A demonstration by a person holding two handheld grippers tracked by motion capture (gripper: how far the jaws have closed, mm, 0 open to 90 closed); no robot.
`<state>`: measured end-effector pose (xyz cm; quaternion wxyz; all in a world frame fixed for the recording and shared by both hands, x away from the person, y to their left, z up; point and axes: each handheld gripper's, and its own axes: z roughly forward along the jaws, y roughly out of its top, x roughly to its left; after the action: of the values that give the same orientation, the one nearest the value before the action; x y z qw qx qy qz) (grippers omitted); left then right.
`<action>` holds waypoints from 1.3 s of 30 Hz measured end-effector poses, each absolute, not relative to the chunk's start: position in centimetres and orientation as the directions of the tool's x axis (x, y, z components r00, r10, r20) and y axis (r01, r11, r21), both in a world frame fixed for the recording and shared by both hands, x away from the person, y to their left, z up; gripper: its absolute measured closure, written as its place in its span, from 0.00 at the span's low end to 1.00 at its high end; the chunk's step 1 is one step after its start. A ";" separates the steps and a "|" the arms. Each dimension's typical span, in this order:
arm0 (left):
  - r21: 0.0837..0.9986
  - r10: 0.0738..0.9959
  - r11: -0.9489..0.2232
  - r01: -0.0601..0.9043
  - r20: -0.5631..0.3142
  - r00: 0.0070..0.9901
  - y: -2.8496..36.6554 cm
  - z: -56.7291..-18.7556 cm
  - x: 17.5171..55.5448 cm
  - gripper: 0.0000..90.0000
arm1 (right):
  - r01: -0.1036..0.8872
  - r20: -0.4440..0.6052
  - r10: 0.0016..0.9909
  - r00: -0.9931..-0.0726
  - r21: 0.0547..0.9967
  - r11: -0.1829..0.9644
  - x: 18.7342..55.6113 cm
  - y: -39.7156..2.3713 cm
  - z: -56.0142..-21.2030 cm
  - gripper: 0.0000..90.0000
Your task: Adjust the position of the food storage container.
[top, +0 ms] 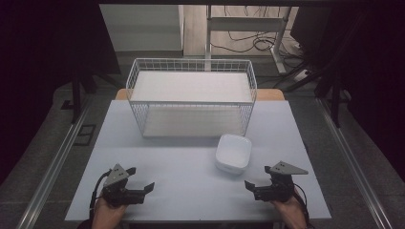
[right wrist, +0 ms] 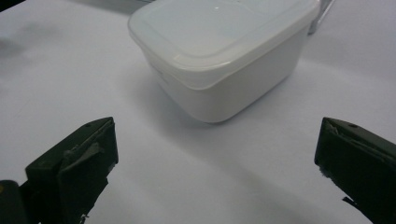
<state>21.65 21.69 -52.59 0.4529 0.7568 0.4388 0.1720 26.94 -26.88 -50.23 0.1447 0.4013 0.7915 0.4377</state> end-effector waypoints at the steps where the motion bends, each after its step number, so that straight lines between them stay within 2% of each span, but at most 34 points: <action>1: 0.842 0.821 -0.203 0.500 -0.132 0.556 21.7 -52.6 21.6 0.08 | 0.505 0.119 0.758 -0.641 0.809 0.300 26.9 -26.8 -50.2 0.00; 7: 0.855 0.800 -0.191 0.482 -0.149 0.581 21.8 -52.9 21.8 0.08 | 0.478 0.111 0.745 -0.657 0.826 0.299 26.9 -26.8 -50.1 0.00; 13: 0.818 0.778 -0.333 0.469 -0.043 0.627 20.5 -53.6 22.0 0.08 | 0.472 0.097 0.745 -0.660 0.825 0.311 27.0 -26.8 -50.2 0.00; 24: 0.827 0.802 -0.266 0.495 -0.095 0.590 21.1 -53.1 21.9 0.08 | 0.493 0.062 0.764 -0.643 0.796 0.350 27.4 -26.2 -50.3 0.00; 31: 0.837 0.805 -0.251 0.487 -0.099 0.585 21.3 -52.9 21.9 0.08 | 0.545 0.098 0.786 -0.611 0.772 0.327 28.2 -26.7 -49.8 0.01; 33: 0.834 0.805 -0.253 0.491 -0.100 0.585 21.2 -52.9 21.9 0.08 | 0.544 0.107 0.789 -0.604 0.779 0.311 28.4 -27.0 -49.5 0.12; 35: 0.830 0.805 -0.256 0.495 -0.101 0.585 21.2 -53.0 21.9 0.09 | 0.537 0.121 0.781 -0.613 0.789 0.299 28.8 -27.4 -49.0 0.37; 39: 0.828 0.804 -0.255 0.499 -0.105 0.585 21.2 -53.0 22.0 0.09 | 0.534 0.125 0.767 -0.629 0.786 0.310 29.6 -27.8 -48.7 0.68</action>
<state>21.96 21.18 -53.04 0.4415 0.7730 0.4216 0.1726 29.60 -27.79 -48.74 0.1379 0.4081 0.7975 0.4224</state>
